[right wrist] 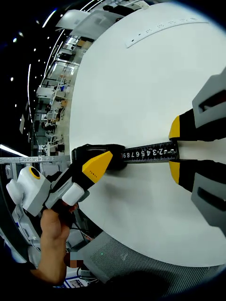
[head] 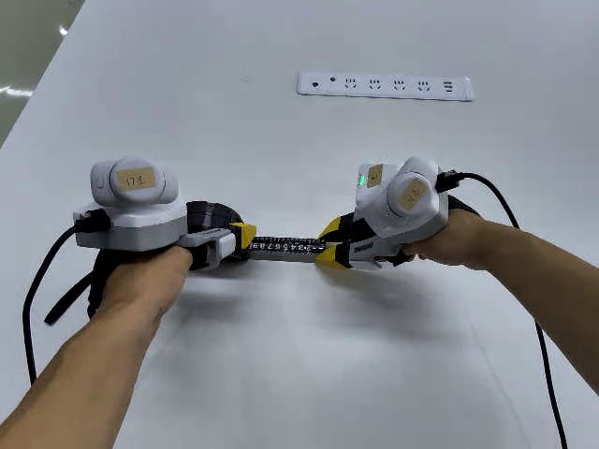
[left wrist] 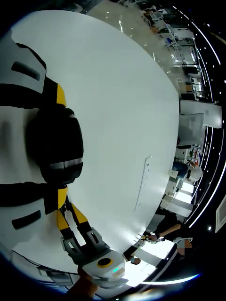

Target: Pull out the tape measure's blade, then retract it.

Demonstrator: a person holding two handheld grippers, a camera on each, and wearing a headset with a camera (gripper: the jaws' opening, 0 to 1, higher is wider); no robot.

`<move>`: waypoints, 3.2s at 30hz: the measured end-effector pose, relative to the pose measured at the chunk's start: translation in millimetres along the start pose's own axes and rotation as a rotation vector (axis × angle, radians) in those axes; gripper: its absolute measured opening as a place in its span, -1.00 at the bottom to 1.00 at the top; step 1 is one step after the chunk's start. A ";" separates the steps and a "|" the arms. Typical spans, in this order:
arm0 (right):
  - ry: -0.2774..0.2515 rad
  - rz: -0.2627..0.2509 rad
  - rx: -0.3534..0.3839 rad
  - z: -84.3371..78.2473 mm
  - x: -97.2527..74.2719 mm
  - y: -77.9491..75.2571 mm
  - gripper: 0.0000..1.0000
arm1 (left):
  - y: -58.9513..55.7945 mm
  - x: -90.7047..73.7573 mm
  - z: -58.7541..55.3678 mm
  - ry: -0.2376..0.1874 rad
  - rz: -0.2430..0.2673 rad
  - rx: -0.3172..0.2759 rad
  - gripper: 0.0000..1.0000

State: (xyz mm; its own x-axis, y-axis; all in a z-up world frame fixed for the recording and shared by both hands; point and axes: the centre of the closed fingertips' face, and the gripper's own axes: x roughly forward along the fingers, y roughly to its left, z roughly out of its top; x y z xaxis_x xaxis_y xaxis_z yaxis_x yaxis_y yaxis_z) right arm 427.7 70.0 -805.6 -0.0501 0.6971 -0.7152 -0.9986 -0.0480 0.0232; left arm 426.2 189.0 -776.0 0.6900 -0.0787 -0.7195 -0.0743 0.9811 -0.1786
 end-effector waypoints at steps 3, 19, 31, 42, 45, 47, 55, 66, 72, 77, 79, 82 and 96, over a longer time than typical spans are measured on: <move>-0.006 -0.001 -0.001 2.7 3.3 -0.6 -0.78 | -0.8 0.0 -0.2 0.000 0.000 0.000 0.17; -0.015 -0.001 -0.011 13.9 14.0 -0.8 -0.78 | 0.2 0.9 -0.3 0.001 -0.001 -0.004 0.17; -0.019 0.005 -0.017 22.2 22.1 0.5 -0.78 | 0.5 1.0 -0.4 0.001 -0.004 -0.007 0.17; -0.025 0.011 -0.022 33.3 32.3 2.7 -0.78 | 0.6 1.0 -0.1 0.001 -0.006 -0.008 0.17; -0.024 0.010 -0.031 36.3 35.0 3.1 -0.78 | -0.3 0.8 -0.3 0.001 -0.005 -0.009 0.17; -0.024 0.011 -0.036 37.9 36.4 3.3 -0.78 | -0.5 0.5 -0.2 0.000 -0.005 -0.009 0.17; -0.023 0.011 -0.052 43.6 41.3 4.3 -0.78 | -0.9 -0.2 0.2 0.002 -0.005 -0.012 0.17; -0.032 0.008 -0.057 52.9 49.9 5.9 -0.77 | 0.4 -0.2 0.5 0.003 -0.009 -0.019 0.17; -0.033 0.006 -0.066 56.1 53.9 7.1 -0.77 | 0.2 0.0 0.2 0.004 -0.010 -0.022 0.17; -0.032 0.006 -0.074 55.4 54.9 6.4 -0.77 | -1.4 0.1 -0.2 0.003 -0.008 -0.024 0.18; -0.030 0.004 -0.076 55.3 55.0 6.6 -0.76 | -0.9 0.1 0.1 0.004 -0.008 -0.026 0.18; -0.028 0.002 -0.079 55.3 55.1 6.8 -0.76 | -0.6 0.0 0.2 -0.001 -0.006 -0.025 0.19; -0.025 -0.013 -0.092 56.7 52.4 4.7 -0.72 | 1.0 1.6 1.5 -0.010 -0.008 -0.041 0.24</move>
State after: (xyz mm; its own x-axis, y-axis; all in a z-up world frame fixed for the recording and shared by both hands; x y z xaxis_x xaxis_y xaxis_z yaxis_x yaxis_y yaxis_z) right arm 419.4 146.9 -803.4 -0.0387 0.7155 -0.6976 -0.9933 -0.1036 -0.0511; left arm 428.3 190.2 -776.4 0.6977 -0.0843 -0.7114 -0.0980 0.9725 -0.2114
